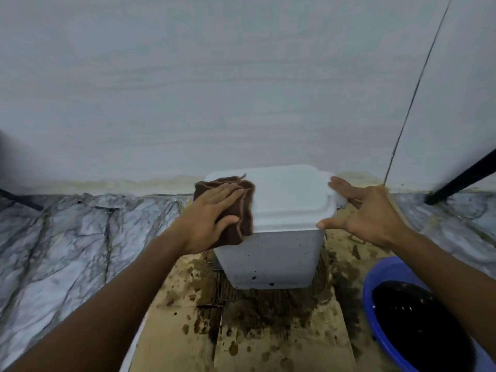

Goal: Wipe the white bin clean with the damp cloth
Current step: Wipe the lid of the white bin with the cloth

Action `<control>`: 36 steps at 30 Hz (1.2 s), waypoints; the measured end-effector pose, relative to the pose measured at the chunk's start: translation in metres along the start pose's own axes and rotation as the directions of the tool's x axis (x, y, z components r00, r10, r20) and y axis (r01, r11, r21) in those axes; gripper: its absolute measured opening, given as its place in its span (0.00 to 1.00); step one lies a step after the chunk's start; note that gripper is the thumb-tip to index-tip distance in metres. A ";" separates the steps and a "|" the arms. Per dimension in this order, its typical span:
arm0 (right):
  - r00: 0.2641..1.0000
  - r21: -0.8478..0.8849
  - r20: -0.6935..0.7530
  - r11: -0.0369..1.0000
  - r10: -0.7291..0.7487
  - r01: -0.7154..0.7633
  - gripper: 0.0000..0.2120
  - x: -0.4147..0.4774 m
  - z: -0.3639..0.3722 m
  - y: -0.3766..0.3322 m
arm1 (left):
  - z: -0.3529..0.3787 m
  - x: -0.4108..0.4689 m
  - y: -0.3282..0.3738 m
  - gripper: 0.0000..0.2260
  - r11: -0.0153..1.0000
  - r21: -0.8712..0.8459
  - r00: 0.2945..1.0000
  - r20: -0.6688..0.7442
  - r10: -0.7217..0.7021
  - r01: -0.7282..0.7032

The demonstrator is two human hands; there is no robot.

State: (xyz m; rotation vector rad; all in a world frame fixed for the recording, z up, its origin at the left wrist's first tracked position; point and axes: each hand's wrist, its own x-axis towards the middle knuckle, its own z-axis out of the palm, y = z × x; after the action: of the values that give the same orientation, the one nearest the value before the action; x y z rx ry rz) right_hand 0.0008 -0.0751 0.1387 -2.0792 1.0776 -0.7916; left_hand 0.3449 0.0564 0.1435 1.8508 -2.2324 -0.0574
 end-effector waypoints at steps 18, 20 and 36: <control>1.000 -0.019 -0.002 1.000 -0.003 0.003 0.58 -0.001 -0.002 0.001 | 0.020 0.062 0.090 0.27 0.993 0.070 0.994 -0.052 0.101 -0.097; 1.000 0.008 -0.004 1.000 0.008 -0.008 0.56 -0.002 -0.001 0.001 | 0.014 0.046 0.067 0.26 0.996 0.037 0.996 -0.038 0.086 -0.084; 0.999 0.014 -0.031 1.000 0.017 -0.017 0.56 -0.001 0.000 -0.002 | 0.008 0.023 0.037 0.31 0.998 0.062 0.997 -0.069 0.017 -0.013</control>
State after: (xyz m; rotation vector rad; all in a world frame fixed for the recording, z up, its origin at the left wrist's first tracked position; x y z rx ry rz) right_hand 0.0010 -0.0740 0.1400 -2.0499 1.1018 -0.8228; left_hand 0.3038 0.0406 0.1460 1.8373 -2.2241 0.0776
